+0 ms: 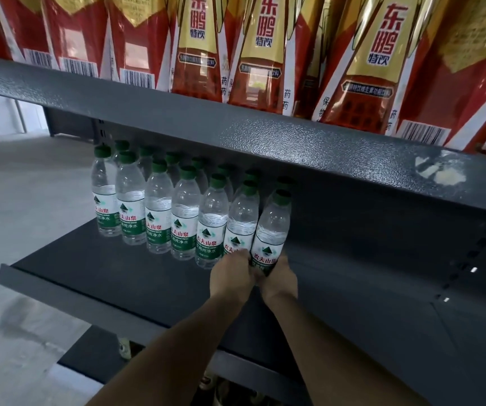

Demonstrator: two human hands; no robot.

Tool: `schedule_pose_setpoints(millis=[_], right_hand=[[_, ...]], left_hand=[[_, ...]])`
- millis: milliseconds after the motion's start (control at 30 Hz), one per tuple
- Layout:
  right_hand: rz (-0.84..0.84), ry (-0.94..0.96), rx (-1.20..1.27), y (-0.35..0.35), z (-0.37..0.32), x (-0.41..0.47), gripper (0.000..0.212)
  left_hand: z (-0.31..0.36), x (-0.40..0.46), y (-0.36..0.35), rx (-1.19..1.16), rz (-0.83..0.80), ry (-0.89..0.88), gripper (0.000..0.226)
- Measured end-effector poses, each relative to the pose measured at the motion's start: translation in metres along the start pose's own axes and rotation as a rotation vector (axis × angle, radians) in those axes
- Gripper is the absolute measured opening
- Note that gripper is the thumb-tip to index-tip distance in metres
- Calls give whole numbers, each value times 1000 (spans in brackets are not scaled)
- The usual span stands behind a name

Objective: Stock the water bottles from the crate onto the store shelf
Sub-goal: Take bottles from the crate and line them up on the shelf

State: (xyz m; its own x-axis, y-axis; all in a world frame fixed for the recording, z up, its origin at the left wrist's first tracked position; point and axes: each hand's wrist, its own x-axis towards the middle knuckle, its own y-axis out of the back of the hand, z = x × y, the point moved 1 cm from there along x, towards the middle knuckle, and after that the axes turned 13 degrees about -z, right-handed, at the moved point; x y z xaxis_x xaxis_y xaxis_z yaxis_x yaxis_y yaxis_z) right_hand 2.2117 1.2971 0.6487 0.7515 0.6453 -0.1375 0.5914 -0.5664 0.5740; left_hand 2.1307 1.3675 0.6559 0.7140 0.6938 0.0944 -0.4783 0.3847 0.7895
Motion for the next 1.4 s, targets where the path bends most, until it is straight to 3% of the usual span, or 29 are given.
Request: schedule_pose_setpoints(millis=[233,400,467,533,667,900,1200,1400], right_hand=[[-51,-10,-17,1,-1,0,81],[-41,-31,32,-1,-7,-16,107],[24,-12,82,-6,-10,-30,99],[67,18,112,-11,-14,-46,73],[108,58,8,-18,-13,-92,44],[136,-73,-39,-24,-13,-181,65],[5,-38,-111,-39,-34,-263,55],[-100,-18,-98,-32,1,-323,48]], left_hand=[[-1,-13,-2,43,-2,15,16],[-22,-37,12,137,-61,34,22],[-30,-46,23,170,-65,53,25],[-35,-56,34,178,-69,56,25],[-44,-85,47,161,-22,0,19],[-51,-150,73,157,-141,-123,6],[-33,-231,114,263,-266,-102,15],[-18,-294,107,334,-326,-47,17]])
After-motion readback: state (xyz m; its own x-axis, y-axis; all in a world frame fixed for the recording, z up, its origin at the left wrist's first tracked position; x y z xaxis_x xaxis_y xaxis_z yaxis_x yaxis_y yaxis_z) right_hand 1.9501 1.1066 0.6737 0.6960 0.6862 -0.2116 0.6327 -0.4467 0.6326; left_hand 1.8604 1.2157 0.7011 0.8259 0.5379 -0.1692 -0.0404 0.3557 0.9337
